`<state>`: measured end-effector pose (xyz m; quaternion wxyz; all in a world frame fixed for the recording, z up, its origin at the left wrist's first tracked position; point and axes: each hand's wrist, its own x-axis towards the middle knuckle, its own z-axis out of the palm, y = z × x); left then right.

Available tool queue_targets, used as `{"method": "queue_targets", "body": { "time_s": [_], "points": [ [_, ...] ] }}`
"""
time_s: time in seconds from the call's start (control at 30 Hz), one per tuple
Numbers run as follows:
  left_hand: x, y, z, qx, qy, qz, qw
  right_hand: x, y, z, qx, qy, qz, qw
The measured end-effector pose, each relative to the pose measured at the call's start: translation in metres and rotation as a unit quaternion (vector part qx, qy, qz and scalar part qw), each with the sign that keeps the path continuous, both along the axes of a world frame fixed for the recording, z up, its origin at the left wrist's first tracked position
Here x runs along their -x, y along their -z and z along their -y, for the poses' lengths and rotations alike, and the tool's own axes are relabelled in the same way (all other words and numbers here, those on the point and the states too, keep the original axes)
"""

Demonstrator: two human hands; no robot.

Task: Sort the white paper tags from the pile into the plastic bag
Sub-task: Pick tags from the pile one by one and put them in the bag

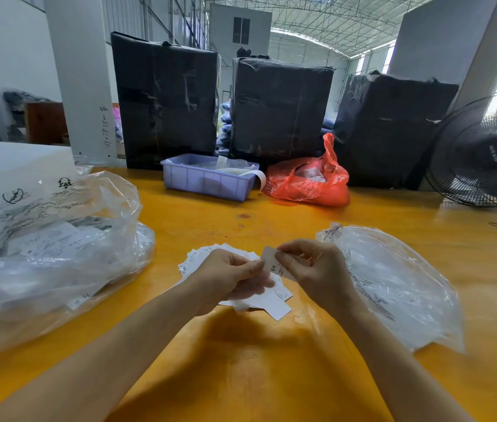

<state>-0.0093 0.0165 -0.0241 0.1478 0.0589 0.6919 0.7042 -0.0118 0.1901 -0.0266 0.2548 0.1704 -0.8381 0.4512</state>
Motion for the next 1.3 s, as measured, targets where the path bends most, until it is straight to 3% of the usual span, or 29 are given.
{"method": "queue_targets", "body": {
  "time_s": [0.73,1.3],
  "points": [
    [0.0060,0.0014,0.0038,-0.039,-0.039,0.026,0.998,-0.0019,-0.0034,-0.0021,0.026,-0.011,0.010,1.000],
    [0.0039,0.0024,0.0002,-0.033,-0.037,0.017,0.999,-0.0033,-0.0002,0.0012,0.005,-0.066,0.112,0.991]
  ]
}}
